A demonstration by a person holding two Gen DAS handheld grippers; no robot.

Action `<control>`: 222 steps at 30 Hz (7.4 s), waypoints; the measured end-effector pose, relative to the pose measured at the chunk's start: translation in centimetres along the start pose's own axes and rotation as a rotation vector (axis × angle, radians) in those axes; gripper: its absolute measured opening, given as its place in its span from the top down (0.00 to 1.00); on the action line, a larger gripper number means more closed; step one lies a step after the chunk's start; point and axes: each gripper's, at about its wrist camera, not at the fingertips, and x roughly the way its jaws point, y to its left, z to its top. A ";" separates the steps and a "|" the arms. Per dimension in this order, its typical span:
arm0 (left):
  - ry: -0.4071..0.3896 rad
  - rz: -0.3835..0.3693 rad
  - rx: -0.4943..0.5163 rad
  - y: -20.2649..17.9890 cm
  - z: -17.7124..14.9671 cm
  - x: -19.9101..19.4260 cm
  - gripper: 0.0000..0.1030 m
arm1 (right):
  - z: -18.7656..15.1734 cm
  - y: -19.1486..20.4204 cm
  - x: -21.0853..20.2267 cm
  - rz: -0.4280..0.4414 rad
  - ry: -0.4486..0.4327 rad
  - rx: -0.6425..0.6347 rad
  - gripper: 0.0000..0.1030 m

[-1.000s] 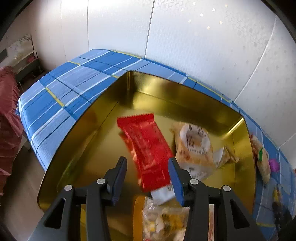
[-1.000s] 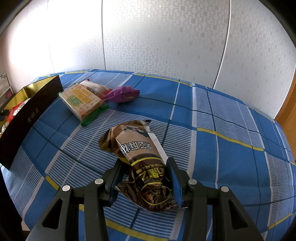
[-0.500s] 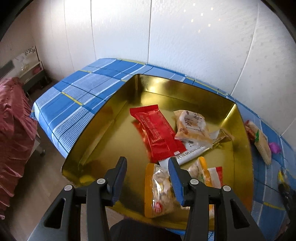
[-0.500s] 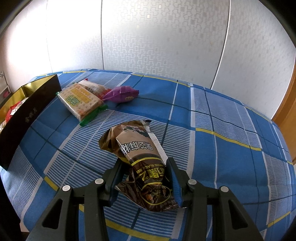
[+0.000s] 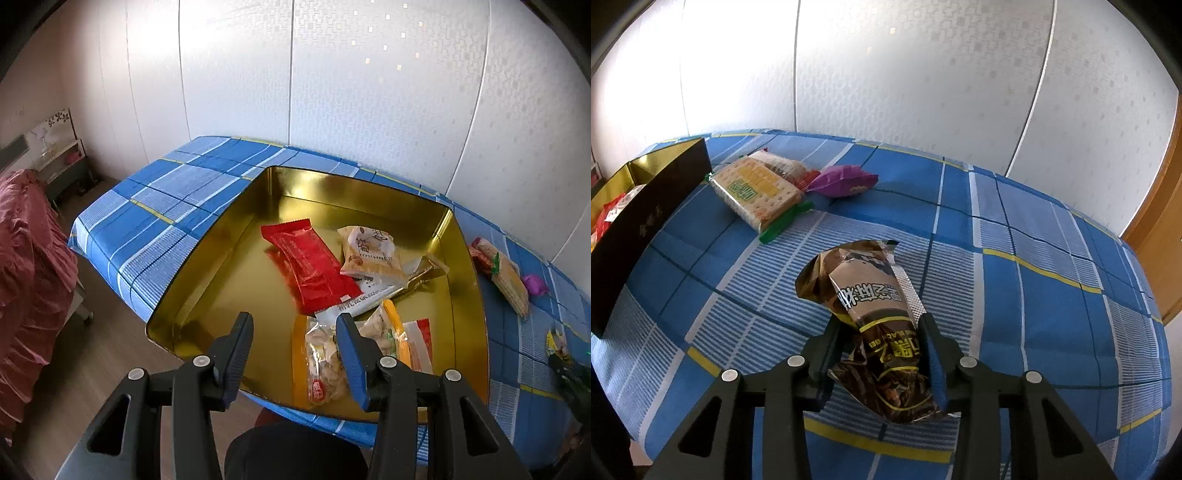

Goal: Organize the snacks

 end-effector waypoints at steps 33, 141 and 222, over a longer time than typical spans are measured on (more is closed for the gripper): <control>-0.008 0.029 -0.057 3.1 -0.4 0.2 0.54 | 12.7 20.6 -3.9 0.650 0.056 0.019 0.65; 0.009 -0.300 0.692 -23.0 4.7 2.5 0.49 | -0.1 -3.0 0.0 0.532 0.017 0.050 0.37; 0.312 -0.377 0.423 -26.5 2.1 8.1 0.80 | 0.4 -5.8 0.9 0.589 -0.012 0.210 0.37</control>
